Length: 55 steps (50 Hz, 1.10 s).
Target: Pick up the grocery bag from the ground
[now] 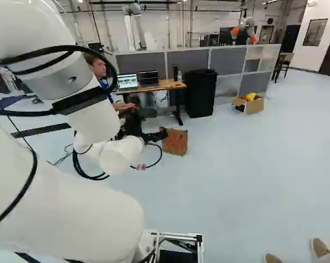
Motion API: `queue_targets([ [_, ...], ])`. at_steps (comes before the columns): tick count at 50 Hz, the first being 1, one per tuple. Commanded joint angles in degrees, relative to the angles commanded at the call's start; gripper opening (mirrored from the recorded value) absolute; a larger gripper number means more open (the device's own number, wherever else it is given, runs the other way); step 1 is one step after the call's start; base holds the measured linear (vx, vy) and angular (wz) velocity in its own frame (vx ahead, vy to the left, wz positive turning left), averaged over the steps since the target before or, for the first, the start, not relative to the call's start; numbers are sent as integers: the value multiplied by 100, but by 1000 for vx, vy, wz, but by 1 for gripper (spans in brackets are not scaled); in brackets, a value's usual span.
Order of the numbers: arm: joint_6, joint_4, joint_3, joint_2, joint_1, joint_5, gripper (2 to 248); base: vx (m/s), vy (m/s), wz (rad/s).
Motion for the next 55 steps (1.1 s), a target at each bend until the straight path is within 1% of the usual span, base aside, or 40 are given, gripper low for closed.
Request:
queue_targets([
  [9, 0, 0, 0, 0, 0, 0, 247, 62, -64, -169],
  [55, 0, 0, 0, 0, 0, 0, 247, 158, 0, -12],
])
